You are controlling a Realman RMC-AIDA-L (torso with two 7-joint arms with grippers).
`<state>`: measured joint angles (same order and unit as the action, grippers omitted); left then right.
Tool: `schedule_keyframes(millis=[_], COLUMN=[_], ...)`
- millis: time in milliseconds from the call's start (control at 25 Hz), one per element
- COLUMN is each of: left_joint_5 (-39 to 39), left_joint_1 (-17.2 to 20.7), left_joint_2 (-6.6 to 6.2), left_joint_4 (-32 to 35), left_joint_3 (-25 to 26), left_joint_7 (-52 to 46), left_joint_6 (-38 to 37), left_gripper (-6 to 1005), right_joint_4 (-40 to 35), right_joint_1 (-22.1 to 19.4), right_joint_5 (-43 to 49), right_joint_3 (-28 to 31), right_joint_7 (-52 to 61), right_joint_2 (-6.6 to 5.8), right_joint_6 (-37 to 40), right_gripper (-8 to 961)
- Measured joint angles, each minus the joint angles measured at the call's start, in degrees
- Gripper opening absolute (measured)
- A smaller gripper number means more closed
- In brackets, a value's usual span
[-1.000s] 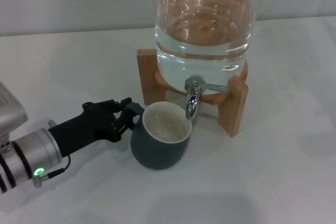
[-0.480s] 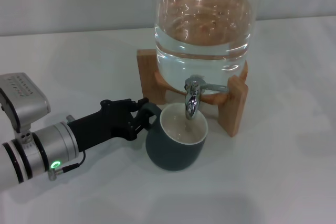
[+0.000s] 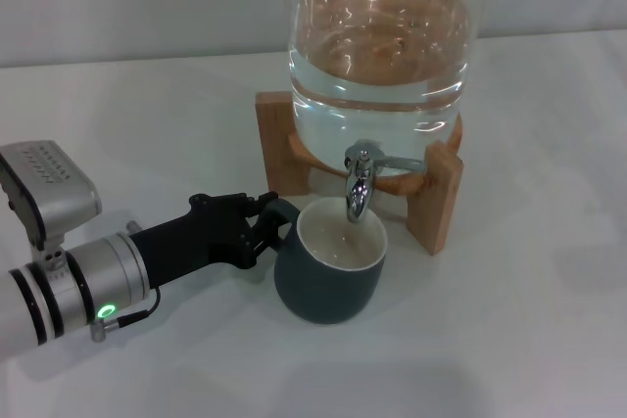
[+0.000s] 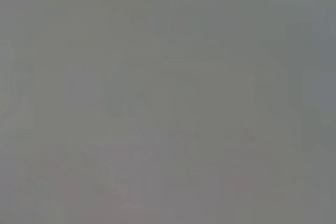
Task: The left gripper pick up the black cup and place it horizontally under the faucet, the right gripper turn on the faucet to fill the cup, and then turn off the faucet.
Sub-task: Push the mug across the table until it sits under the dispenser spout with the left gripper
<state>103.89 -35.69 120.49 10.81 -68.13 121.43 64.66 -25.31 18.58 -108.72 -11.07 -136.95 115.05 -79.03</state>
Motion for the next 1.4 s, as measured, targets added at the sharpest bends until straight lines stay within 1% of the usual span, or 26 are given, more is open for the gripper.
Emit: schedule_keyframes(millis=[280, 560, 760, 1000, 1200, 1400], left_joint_5=[-0.33, -0.08, 0.75, 1.23, 1.23, 1.23], left_joint_1=[-0.22, -1.52, -1.75, -1.04, 0.46, 0.26], left_joint_2=[0.0, -0.03, 0.01, -0.26, -0.45, -0.41], left_joint_4=[0.0, 0.0, 0.0, 0.33, 1.37, 1.29], left_joint_3=[-0.03, -4.17, -4.35, -4.38, -4.38, -4.38], left_joint_7=[-1.64, -4.31, -4.88, -5.29, -5.26, -5.37], left_joint_6=[-0.01, -1.66, -2.59, -2.57, -1.5, -2.17], left_gripper=[203, 252, 284, 288, 292, 296], right_joint_4=[0.0, -0.01, 0.0, 0.11, 0.42, 0.76], right_joint_1=[0.07, 0.41, 0.52, 0.42, 0.28, 0.39], right_joint_5=[0.0, 0.0, 0.01, 0.0, 0.01, 0.01], right_joint_3=[0.08, 0.26, 0.31, 0.34, 0.21, 0.21], right_joint_7=[-0.28, -0.62, -0.69, -1.09, -1.13, -1.13], right_joint_2=[0.0, 0.0, 0.0, 0.0, 0.0, 0.0], right_joint_6=[0.04, 0.17, 0.34, 0.47, 0.21, 0.05], right_gripper=[826, 826, 826, 826, 826, 825])
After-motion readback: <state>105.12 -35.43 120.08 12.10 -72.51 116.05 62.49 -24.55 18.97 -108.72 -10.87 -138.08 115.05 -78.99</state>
